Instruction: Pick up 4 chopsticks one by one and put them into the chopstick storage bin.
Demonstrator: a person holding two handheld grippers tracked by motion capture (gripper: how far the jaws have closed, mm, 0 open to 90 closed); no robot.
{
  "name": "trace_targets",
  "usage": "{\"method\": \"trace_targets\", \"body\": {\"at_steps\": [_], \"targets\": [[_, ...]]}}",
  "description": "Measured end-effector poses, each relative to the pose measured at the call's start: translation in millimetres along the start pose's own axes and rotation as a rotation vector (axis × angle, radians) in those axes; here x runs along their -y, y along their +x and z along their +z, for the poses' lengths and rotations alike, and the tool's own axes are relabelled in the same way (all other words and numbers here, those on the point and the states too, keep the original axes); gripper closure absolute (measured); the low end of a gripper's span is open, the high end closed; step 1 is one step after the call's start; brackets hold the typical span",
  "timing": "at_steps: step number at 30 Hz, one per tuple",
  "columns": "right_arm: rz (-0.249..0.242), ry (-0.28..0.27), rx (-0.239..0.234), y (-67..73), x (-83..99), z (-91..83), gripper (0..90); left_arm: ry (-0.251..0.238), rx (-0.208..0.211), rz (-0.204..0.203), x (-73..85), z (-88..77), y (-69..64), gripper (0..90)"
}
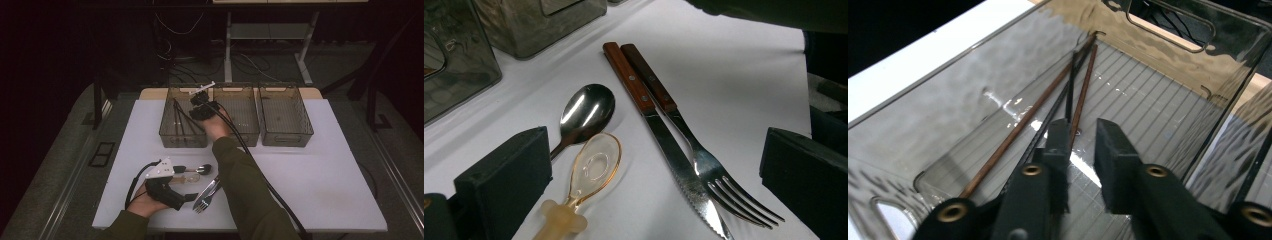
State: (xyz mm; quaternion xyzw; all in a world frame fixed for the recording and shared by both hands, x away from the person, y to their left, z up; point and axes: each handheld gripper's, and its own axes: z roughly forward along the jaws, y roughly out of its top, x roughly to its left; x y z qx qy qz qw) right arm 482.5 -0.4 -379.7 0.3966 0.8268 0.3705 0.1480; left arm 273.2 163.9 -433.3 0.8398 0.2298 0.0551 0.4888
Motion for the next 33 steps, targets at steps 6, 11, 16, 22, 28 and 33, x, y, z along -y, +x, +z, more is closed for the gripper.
{"method": "trace_targets", "body": {"at_steps": [6, 11, 16, 22, 28, 33], "targets": [[0.011, -0.023, -0.039, -6.5, 0.3, -15.1, 57.9, 0.000, -0.003, 0.006, 0.1, -0.2, 0.7, 0.0], [0.020, -0.053, -0.097, -13.4, 9.4, -33.7, 42.5, 0.001, -0.006, 0.006, 0.4, 0.2, 0.7, 0.0], [0.004, -0.118, -0.145, -19.5, 26.1, -55.2, 26.5, 0.000, -0.006, -0.004, 1.2, 0.8, 0.5, 0.0], [-0.042, -0.122, -0.033, -19.2, 46.5, -78.1, 12.6, 0.017, -0.015, 0.004, 1.6, 1.0, 1.0, 0.0], [-0.010, -0.139, -0.086, -30.0, 68.8, -101.7, 12.6, 0.020, -0.021, -0.007, 1.9, 1.8, 0.8, 0.0], [0.001, -0.166, -0.110, -36.9, 85.9, -120.4, 12.7, 0.024, -0.023, -0.007, 2.0, 1.5, 1.4, 0.0]]}}
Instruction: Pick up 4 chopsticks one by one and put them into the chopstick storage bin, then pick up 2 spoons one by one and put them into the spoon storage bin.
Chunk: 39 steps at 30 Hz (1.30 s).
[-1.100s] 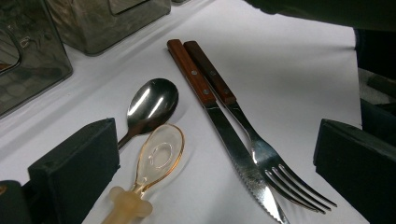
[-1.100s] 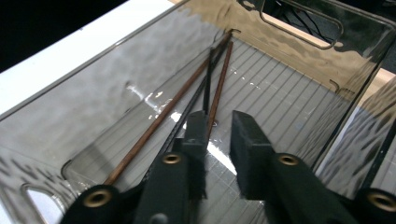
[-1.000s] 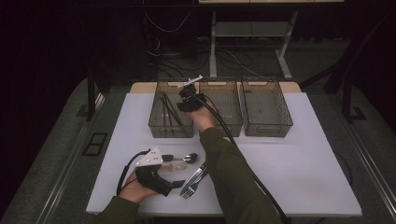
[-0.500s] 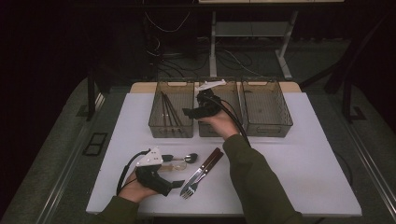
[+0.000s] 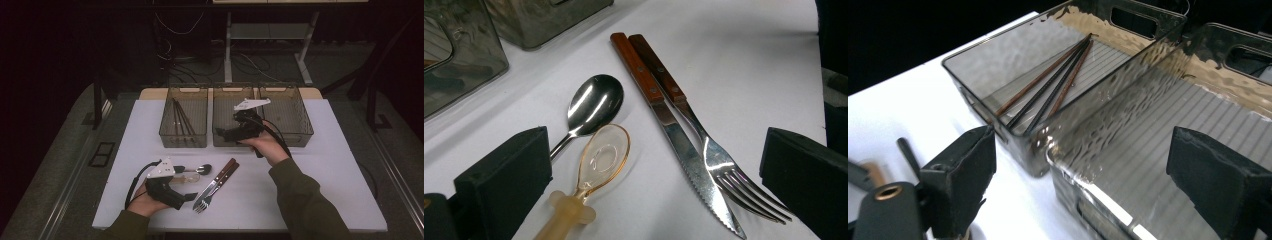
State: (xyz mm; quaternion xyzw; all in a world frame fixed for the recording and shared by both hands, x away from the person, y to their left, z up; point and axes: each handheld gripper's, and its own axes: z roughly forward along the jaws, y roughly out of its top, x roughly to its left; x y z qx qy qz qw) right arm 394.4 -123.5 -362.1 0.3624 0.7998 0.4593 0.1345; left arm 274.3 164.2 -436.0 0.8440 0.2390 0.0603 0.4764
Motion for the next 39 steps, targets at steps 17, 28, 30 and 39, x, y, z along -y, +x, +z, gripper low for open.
{"method": "trace_targets", "body": {"at_steps": [17, 28, 30, 39], "targets": [[0.002, 0.005, -0.010, -14.1, 68.1, -60.4, 12.6, 0.002, -0.011, 0.004, 0.1, 0.6, -1.5, 0.0], [0.025, 0.002, 0.014, -27.4, 118.6, -97.7, 12.7, -0.004, -0.014, -0.002, 0.7, -0.5, -0.8, 0.0], [0.031, -0.010, 0.015, -28.2, 128.9, -104.7, 12.6, 0.002, -0.014, 0.001, 0.3, -0.7, -0.8, 0.0], [0.027, 0.002, 0.007, -29.4, 164.0, -125.5, 12.7, -0.007, -0.023, 0.006, -0.6, -1.7, -1.3, 0.0]]}}
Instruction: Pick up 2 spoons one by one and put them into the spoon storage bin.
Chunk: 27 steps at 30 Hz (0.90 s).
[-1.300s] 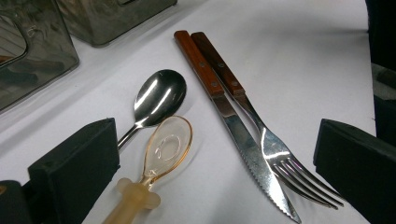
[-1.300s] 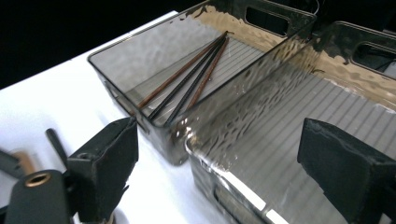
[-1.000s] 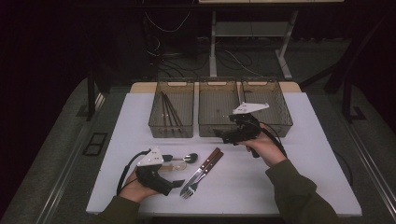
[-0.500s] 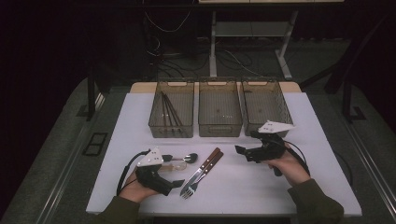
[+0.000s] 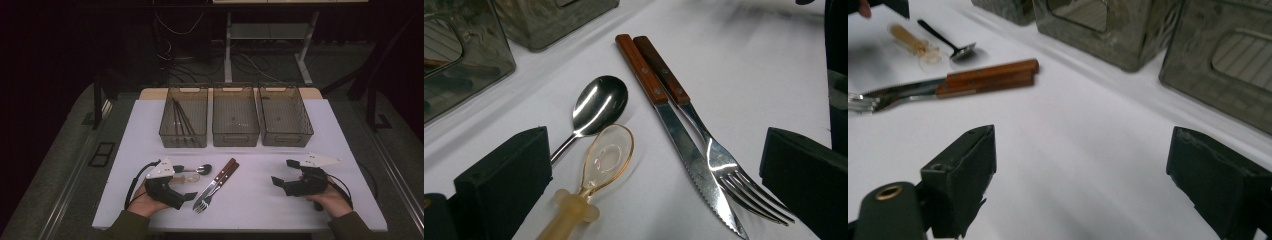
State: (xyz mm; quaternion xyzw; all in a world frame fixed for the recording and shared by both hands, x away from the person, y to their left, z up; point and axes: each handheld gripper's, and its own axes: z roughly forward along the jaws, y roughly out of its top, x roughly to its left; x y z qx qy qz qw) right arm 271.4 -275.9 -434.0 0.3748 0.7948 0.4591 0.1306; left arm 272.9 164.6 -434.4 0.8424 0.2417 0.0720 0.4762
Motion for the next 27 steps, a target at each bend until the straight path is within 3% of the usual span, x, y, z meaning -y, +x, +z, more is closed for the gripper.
{"method": "trace_targets", "body": {"at_steps": [5, 11, 19, 27], "targets": [[0.003, -0.017, 0.009, -1.9, 10.9, -9.9, 12.7, 0.004, -0.006, 0.002, -0.7, -0.6, 0.9, 0.0], [0.013, 0.002, 0.020, -5.9, 23.7, -17.8, 12.7, 0.016, -0.028, 0.003, -2.8, -5.8, 5.4, 4.7], [0.001, -0.009, 0.013, -3.6, 22.8, -20.4, 12.7, 0.029, -0.036, -0.010, -3.1, -17.7, 19.6, 22.2], [-0.008, -0.001, 0.003, -2.8, 22.9, -18.9, 12.7, 0.085, -0.042, 0.003, -0.4, -23.5, 37.0, 41.5]]}}
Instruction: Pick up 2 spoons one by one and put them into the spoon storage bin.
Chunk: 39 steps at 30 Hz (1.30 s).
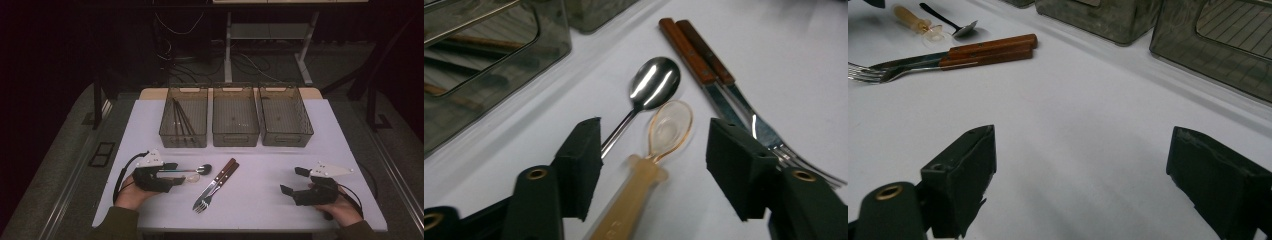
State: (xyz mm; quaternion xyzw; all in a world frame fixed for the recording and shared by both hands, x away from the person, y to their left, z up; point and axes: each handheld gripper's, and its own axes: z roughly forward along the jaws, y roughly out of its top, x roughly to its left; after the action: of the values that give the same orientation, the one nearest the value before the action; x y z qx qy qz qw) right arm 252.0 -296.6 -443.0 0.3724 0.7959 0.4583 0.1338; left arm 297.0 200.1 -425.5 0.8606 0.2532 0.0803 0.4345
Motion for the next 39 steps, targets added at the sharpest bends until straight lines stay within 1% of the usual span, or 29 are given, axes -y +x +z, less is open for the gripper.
{"method": "trace_targets", "body": {"at_steps": [2, 4, 5, 6, 10, 11, 13, 14, 16, 17, 18, 21, 25, 27, 30, 33, 34, 39], "targets": [[-0.001, -0.001, -0.001, 0.0, -0.1, 0.3, 12.7, 0.011, 0.000, 0.001, 1.0, -1.8, 3.1, 45.1], [-0.001, 0.000, -0.004, 0.1, -0.1, 0.6, 12.7, 0.023, 0.011, 0.018, 2.0, -2.6, 6.4, 47.5], [-0.004, 0.000, -0.004, 0.0, 0.0, 0.9, 12.7, 0.034, 0.014, 0.022, 2.8, -2.0, 7.2, 48.0], [-0.004, -0.001, -0.004, -0.2, 0.1, 1.1, 12.7, 0.049, 0.011, 0.036, 3.9, -1.5, 8.7, 48.4], [-0.008, -0.013, -0.020, 0.2, -0.7, 0.5, 12.7, 0.098, 0.037, 0.057, 9.0, 2.9, 15.0, 50.1], [-0.003, -0.014, -0.023, 0.9, -1.1, 0.3, 12.7, 0.109, 0.043, 0.064, 10.0, 4.4, 15.2, 51.1], [-0.013, -0.018, -0.026, 1.5, -1.6, 0.8, 12.7, 0.122, 0.061, 0.081, 10.7, 7.6, 13.9, 54.5], [-0.016, -0.016, -0.024, 1.9, -1.6, 1.0, 12.7, 0.134, 0.063, 0.091, 10.6, 9.0, 12.5, 55.6], [-0.019, -0.012, -0.026, 2.6, -1.5, 1.2, 12.7, 0.158, 0.055, 0.116, 11.1, 12.4, 10.7, 57.4], [-0.021, -0.014, -0.028, 2.8, -1.4, 1.1, 12.7, 0.178, 0.050, 0.127, 11.7, 13.4, 10.8, 57.7], [-0.022, -0.016, -0.030, 2.9, -1.4, 1.0, 12.7, 0.171, 0.051, 0.124, 12.2, 13.5, 10.8, 57.9], [-0.024, -0.022, -0.035, 3.0, -1.8, 0.7, 12.7, 0.170, 0.050, 0.120, 12.8, 12.7, 11.8, 61.8], [-0.031, -0.016, -0.035, 3.9, -1.8, 1.2, 12.7, 0.173, 0.056, 0.134, 13.1, 12.0, 11.3, 68.4], [-0.033, -0.014, -0.037, 4.3, -1.9, 1.5, 12.7, 0.170, 0.055, 0.132, 13.1, 12.3, 10.6, 69.2], [-0.034, -0.012, -0.037, 5.0, -2.0, 1.7, 12.7, 0.171, 0.060, 0.152, 13.0, 12.1, 9.7, 70.8], [-0.038, -0.008, -0.034, 5.3, -2.0, 1.9, 12.7, 0.179, 0.069, 0.176, 12.5, 11.8, 8.0, 76.0], [-0.041, -0.007, -0.033, 5.5, -1.9, 1.9, 12.7, 0.177, 0.072, 0.166, 12.5, 11.9, 7.9, 76.4], [-0.051, -0.003, -0.031, 5.4, -1.8, 2.1, 12.7, 0.182, 0.079, 0.161, 12.4, 11.0, 8.6, 77.1]]}}
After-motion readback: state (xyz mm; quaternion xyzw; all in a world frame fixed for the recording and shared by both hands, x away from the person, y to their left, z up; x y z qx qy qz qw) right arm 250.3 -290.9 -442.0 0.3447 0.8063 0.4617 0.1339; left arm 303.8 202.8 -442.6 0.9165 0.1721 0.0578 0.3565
